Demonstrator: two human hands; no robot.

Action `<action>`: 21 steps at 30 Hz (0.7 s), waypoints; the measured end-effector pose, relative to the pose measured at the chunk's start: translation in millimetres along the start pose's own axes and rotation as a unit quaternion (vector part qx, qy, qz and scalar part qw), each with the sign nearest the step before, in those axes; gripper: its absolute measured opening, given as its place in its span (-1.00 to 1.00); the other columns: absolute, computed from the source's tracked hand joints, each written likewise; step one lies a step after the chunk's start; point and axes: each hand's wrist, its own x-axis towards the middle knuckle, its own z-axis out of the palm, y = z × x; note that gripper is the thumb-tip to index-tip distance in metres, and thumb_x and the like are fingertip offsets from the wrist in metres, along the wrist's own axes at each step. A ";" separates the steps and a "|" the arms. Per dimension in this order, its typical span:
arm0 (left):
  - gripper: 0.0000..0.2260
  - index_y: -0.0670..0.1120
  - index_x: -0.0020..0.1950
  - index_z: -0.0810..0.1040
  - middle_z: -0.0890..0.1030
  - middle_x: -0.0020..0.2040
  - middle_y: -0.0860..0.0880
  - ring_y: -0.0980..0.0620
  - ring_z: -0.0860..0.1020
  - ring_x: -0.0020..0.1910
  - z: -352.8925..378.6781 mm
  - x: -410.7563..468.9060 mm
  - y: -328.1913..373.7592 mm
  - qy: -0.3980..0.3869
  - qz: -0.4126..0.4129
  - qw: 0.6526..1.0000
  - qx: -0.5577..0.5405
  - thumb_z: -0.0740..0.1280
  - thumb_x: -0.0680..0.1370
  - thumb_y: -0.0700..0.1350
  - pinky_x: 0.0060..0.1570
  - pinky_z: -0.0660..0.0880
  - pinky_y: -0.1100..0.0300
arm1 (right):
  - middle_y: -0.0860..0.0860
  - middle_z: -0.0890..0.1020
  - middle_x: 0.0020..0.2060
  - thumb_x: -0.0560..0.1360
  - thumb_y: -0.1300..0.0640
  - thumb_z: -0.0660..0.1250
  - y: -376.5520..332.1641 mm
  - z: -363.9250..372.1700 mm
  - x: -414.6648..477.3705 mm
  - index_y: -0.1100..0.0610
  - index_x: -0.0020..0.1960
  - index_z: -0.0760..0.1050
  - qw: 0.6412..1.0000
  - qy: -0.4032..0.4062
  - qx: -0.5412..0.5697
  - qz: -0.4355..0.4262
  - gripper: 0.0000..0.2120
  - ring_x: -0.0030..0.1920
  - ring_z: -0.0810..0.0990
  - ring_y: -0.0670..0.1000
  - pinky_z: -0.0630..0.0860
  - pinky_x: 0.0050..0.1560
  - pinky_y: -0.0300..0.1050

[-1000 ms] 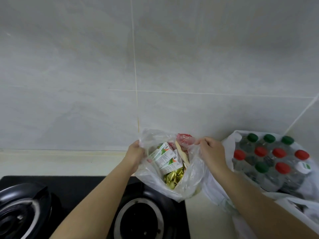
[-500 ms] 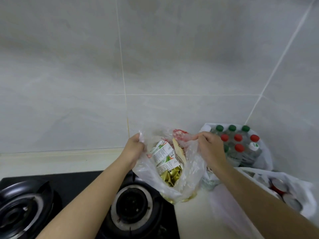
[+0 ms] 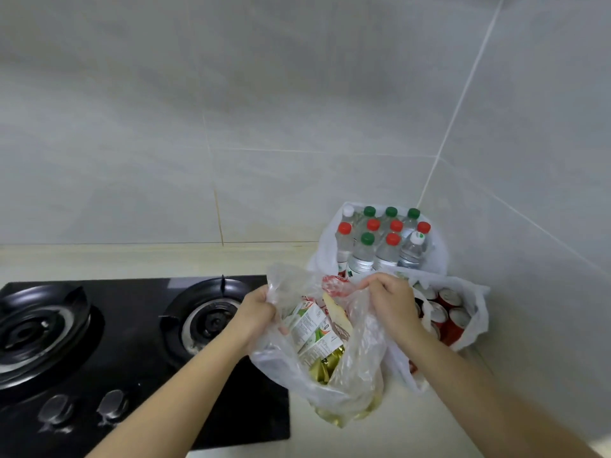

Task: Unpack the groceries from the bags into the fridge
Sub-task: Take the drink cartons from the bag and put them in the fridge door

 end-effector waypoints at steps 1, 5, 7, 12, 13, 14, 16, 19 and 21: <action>-0.59 -0.33 0.01 0.52 0.60 -0.11 -0.36 -0.16 0.55 -0.24 7.1 -6.7 -7.5 0.005 -0.004 1.000 -0.011 0.09 0.27 -0.56 -0.30 0.47 0.04 | -0.24 0.53 -0.57 0.53 0.38 0.15 7.2 -5.2 -4.1 -0.02 -0.34 0.58 1.000 -0.008 0.000 0.000 -0.56 -0.42 0.37 0.05 0.26 -0.47 -0.19; -0.64 -0.31 -0.03 0.50 0.64 -0.02 -0.29 -0.19 0.56 -0.22 28.8 -33.6 -34.1 0.022 -0.019 0.997 -0.066 0.04 0.34 -0.56 -0.30 0.47 0.03 | -0.11 0.61 -0.47 0.53 0.38 0.16 37.6 -23.7 -12.4 -0.04 -0.32 0.59 0.999 -0.034 -0.007 -0.007 -0.56 -0.40 0.41 0.03 0.30 -0.43 -0.18; -0.61 -0.29 0.03 0.53 0.62 0.05 -0.31 -0.20 0.58 -0.13 34.7 -44.2 -46.5 0.027 -0.017 0.997 -0.071 0.07 0.35 -0.55 -0.20 0.51 -0.02 | 0.08 0.58 -0.44 0.52 0.39 0.16 50.1 -30.7 -12.0 -0.05 -0.33 0.58 0.999 -0.036 -0.016 -0.018 -0.56 -0.39 0.44 0.05 0.32 -0.40 -0.15; -0.52 -0.22 0.17 0.55 0.64 0.09 -0.23 -0.27 0.60 0.04 39.8 -63.3 -59.5 0.050 -0.009 0.995 -0.082 0.06 0.39 -0.53 -0.06 0.58 -0.13 | 0.27 0.60 -0.33 0.53 0.38 0.16 68.3 -42.1 -10.2 0.02 -0.27 0.60 0.998 -0.045 -0.034 -0.041 -0.61 -0.43 0.42 0.01 0.30 -0.42 -0.26; -0.53 -0.22 0.15 0.55 0.63 0.08 -0.26 -0.26 0.60 0.00 38.4 -64.6 -61.1 0.056 -0.010 0.996 -0.075 0.08 0.37 -0.52 -0.09 0.58 -0.12 | 0.24 0.60 -0.33 0.54 0.38 0.16 71.3 -42.9 -9.6 0.03 -0.25 0.60 0.997 -0.050 -0.039 -0.045 -0.62 -0.42 0.43 0.00 0.30 -0.42 -0.29; -0.55 -0.23 0.13 0.55 0.63 0.05 -0.28 -0.24 0.60 -0.07 35.6 -64.8 -63.1 0.070 -0.017 0.995 -0.065 0.09 0.36 -0.52 -0.13 0.58 -0.09 | 0.18 0.60 -0.35 0.54 0.37 0.17 74.6 -43.5 -9.2 0.02 -0.25 0.60 0.997 -0.053 -0.044 -0.046 -0.63 -0.41 0.44 -0.03 0.31 -0.40 -0.30; -0.61 -0.25 0.09 0.54 0.63 -0.05 -0.28 -0.22 0.59 -0.15 31.5 -67.9 -65.0 0.091 -0.035 0.995 -0.037 0.15 0.34 -0.48 -0.16 0.56 -0.04 | -0.05 0.60 -0.32 0.55 0.36 0.17 81.2 -44.1 -9.6 0.03 -0.22 0.60 0.996 -0.058 -0.050 -0.034 -0.65 -0.35 0.49 -0.15 0.35 -0.34 -0.40; -0.57 -0.31 0.11 0.50 0.56 -0.18 -0.25 -0.19 0.57 -0.22 29.1 -69.4 -71.8 0.099 -0.049 0.994 0.000 0.22 0.24 -0.35 -0.16 0.53 -0.03 | -0.17 0.63 -0.25 0.54 0.36 0.18 92.6 -43.1 -15.9 0.02 -0.19 0.59 0.997 -0.058 -0.051 -0.011 -0.66 -0.32 0.53 -0.23 0.38 -0.29 -0.46; -0.72 -0.30 0.05 0.51 0.57 -0.23 -0.22 -0.07 0.60 -0.32 28.7 -68.2 -77.8 0.100 -0.059 0.993 0.028 0.22 0.36 -0.41 -0.29 0.54 0.12 | -0.18 0.63 -0.24 0.54 0.36 0.19 100.3 -41.1 -22.2 0.00 -0.18 0.58 0.996 -0.066 -0.059 -0.008 -0.67 -0.27 0.54 -0.23 0.39 -0.24 -0.45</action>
